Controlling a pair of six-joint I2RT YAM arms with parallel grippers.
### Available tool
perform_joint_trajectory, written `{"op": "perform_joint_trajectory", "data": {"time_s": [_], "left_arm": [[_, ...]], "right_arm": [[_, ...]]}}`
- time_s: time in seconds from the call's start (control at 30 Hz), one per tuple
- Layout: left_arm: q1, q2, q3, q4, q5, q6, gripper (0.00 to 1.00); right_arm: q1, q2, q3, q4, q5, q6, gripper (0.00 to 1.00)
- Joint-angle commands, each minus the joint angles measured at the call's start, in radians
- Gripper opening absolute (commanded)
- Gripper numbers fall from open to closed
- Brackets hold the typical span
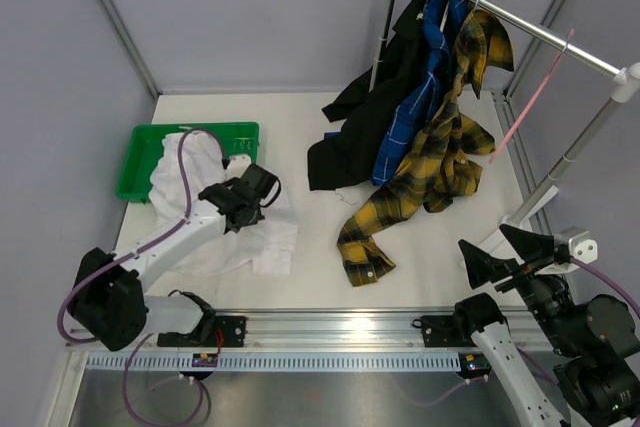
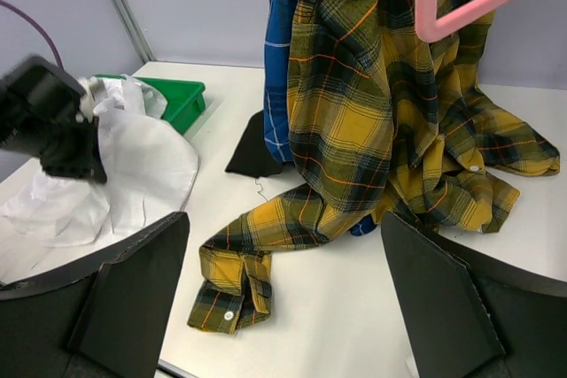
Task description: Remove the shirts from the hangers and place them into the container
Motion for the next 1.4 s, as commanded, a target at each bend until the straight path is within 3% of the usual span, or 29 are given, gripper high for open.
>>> {"op": "perform_joint_trajectory", "data": {"time_s": [0.0,0.23,0.5,0.83,1.07,1.3,1.37], "left_arm": [[0.042,-0.086,0.164,-0.072,-0.128,0.086,0.0],[0.253,-0.06,0.498,-0.103,-0.111,0.27,0.0],[0.48,0.142,0.737,-0.016,-0.048,0.335,0.0],[0.6,0.467,0.785,0.11,0.053,0.301,0.0],[0.683,0.69,0.764,0.1,0.166,0.23,0.0],[0.726,0.799,0.747,0.08,0.248,0.23,0.1],[0.732,0.808,0.755,0.069,0.269,0.239,0.18]], "right_arm": [[0.012,0.001,0.001,0.03,-0.019,-0.015,0.99],[0.011,0.015,0.018,0.027,-0.036,-0.015,1.0],[0.012,0.008,0.016,0.026,-0.036,-0.017,0.99],[0.012,0.007,0.003,0.032,-0.033,-0.02,0.99],[0.012,0.021,-0.005,0.03,-0.024,-0.023,0.99],[0.012,0.028,-0.017,0.049,-0.025,-0.02,0.99],[0.012,0.028,-0.017,0.049,-0.028,-0.021,0.99]]}}
